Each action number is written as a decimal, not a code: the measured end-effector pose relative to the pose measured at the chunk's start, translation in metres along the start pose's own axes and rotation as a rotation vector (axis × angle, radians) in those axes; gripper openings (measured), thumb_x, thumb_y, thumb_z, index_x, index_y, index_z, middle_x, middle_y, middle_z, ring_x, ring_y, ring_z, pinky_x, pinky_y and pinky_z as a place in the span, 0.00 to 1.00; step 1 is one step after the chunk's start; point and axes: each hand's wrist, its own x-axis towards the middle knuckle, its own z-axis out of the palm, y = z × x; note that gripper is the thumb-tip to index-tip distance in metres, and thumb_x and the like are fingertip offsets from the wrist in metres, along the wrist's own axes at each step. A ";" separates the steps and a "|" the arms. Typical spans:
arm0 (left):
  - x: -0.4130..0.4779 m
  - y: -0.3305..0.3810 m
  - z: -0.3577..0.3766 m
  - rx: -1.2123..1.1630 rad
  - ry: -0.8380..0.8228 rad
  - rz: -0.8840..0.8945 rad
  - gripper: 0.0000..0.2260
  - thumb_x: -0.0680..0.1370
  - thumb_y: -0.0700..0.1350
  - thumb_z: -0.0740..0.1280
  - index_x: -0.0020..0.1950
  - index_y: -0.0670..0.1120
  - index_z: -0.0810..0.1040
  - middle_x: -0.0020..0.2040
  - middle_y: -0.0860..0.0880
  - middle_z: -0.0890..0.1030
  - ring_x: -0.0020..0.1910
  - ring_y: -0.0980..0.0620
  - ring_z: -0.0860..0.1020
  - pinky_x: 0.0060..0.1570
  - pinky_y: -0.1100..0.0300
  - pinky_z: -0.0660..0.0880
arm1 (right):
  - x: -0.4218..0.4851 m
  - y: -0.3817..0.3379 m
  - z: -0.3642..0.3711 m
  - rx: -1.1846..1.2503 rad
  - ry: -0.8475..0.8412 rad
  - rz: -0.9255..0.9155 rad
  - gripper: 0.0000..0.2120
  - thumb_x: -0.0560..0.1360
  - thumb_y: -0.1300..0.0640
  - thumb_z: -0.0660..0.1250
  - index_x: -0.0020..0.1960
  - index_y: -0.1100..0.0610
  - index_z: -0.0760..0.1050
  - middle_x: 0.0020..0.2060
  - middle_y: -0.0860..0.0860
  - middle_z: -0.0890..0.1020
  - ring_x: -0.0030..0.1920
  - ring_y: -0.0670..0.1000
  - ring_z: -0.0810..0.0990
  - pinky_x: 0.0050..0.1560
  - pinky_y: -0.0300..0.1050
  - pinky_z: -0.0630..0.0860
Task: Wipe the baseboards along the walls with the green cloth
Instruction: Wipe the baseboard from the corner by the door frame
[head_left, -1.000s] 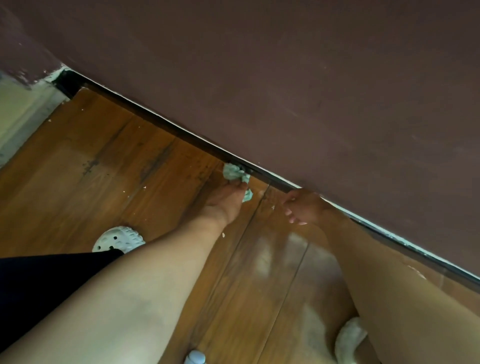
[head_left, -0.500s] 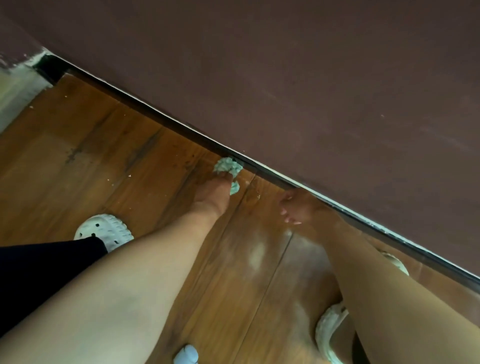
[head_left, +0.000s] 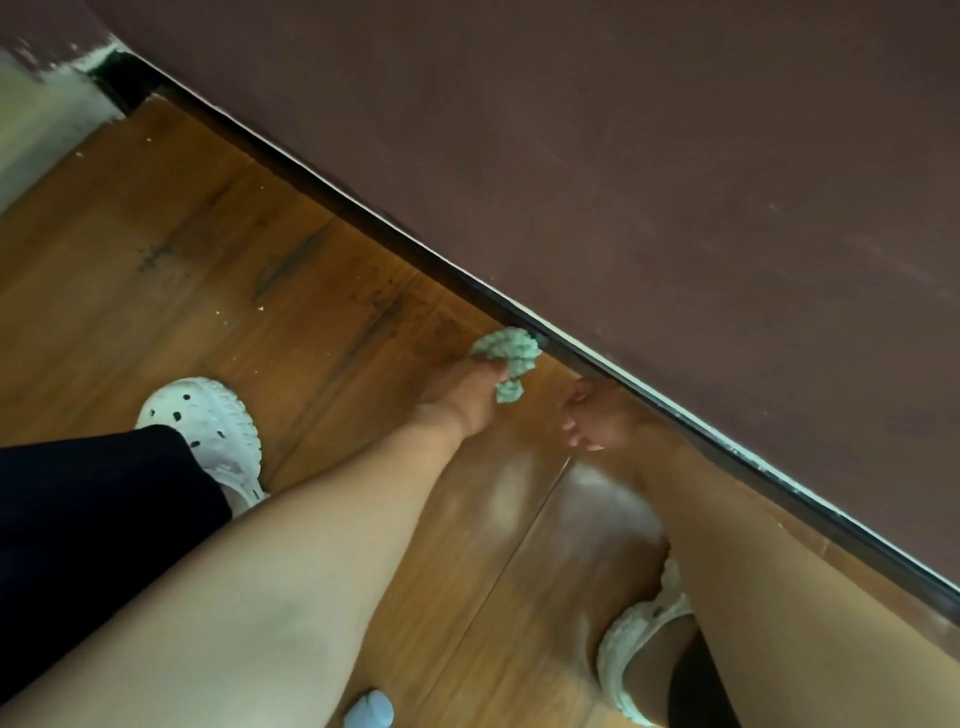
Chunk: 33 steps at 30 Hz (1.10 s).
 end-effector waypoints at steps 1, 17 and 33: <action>0.002 -0.006 -0.006 0.024 0.034 -0.072 0.16 0.81 0.45 0.63 0.69 0.53 0.74 0.67 0.46 0.78 0.65 0.41 0.78 0.64 0.52 0.75 | -0.001 0.003 -0.002 -0.001 -0.012 0.005 0.09 0.78 0.63 0.60 0.43 0.53 0.75 0.35 0.53 0.80 0.31 0.51 0.80 0.31 0.40 0.72; 0.007 0.019 0.014 0.070 -0.013 0.010 0.26 0.79 0.40 0.63 0.76 0.55 0.64 0.74 0.46 0.70 0.69 0.41 0.74 0.65 0.48 0.75 | -0.014 0.022 -0.005 -0.042 -0.057 -0.012 0.07 0.80 0.62 0.60 0.51 0.55 0.76 0.40 0.53 0.82 0.36 0.50 0.82 0.36 0.43 0.76; 0.000 0.001 0.028 -0.231 0.102 -0.031 0.14 0.83 0.46 0.60 0.67 0.54 0.75 0.72 0.45 0.71 0.68 0.43 0.73 0.68 0.53 0.71 | -0.013 0.035 -0.013 0.057 -0.065 0.018 0.06 0.79 0.63 0.61 0.52 0.56 0.76 0.40 0.53 0.82 0.38 0.52 0.83 0.38 0.43 0.77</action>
